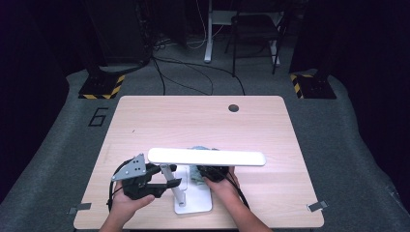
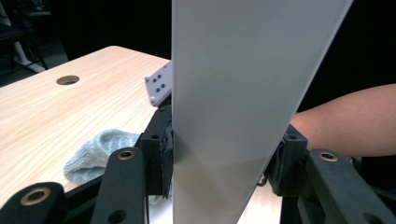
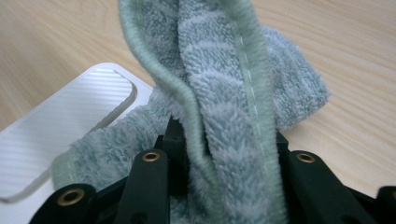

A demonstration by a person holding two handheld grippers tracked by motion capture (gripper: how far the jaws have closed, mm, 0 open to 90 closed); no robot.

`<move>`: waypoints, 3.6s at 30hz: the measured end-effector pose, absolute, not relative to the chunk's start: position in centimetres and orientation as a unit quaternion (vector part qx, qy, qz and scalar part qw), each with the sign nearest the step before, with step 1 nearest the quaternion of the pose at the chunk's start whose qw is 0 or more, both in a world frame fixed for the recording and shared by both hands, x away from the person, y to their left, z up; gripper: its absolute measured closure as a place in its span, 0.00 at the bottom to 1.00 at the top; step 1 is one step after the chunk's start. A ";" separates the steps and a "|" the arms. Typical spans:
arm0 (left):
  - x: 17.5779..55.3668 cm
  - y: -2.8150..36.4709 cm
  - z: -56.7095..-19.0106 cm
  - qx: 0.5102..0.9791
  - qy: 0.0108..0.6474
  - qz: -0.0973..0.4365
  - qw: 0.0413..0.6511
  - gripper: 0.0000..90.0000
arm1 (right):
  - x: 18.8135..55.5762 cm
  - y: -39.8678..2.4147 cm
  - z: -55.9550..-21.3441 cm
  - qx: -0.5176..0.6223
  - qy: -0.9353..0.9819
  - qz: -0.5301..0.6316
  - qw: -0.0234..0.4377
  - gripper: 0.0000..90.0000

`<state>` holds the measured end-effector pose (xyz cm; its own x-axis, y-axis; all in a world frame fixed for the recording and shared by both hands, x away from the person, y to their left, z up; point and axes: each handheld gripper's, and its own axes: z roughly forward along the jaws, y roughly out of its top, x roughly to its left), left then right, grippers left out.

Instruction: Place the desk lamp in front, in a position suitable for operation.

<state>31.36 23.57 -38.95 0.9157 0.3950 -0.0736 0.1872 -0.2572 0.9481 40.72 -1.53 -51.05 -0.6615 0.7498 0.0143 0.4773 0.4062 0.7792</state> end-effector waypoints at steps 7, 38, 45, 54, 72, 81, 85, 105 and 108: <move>31.2 23.4 -38.9 0.789 0.182 0.087 0.580 0.58 | 39.4 -3.0 -51.2 0.370 0.819 0.401 0.177 0.72; 31.1 23.2 -38.8 0.791 0.183 0.085 0.577 0.58 | 37.1 2.1 -50.7 0.260 0.853 0.439 0.109 0.70; 31.0 23.2 -38.8 0.792 0.183 0.087 0.576 0.58 | 37.8 2.4 -50.9 0.266 0.848 0.436 0.141 0.70; 31.0 23.3 -38.9 0.789 0.183 0.087 0.579 0.58 | 40.2 2.1 -51.0 0.314 0.831 0.433 0.151 0.71; 31.2 23.3 -39.0 0.786 0.190 0.092 0.581 0.59 | 40.0 0.8 -50.5 0.349 0.820 0.444 0.092 0.69; 31.0 23.1 -38.9 0.790 0.185 0.094 0.577 0.59 | 37.3 1.4 -50.6 0.296 0.845 0.433 0.106 0.70; 31.1 22.9 -39.0 0.788 0.188 0.104 0.578 0.59 | 38.1 1.5 -50.8 0.299 0.843 0.433 0.112 0.71; 31.5 23.0 -39.4 0.779 0.189 0.101 0.589 0.58 | 40.9 2.3 -50.8 0.340 0.829 0.425 0.129 0.71; 31.8 23.1 -39.9 0.782 0.193 0.090 0.586 0.56 | 40.9 2.3 -50.8 0.343 0.826 0.428 0.128 0.71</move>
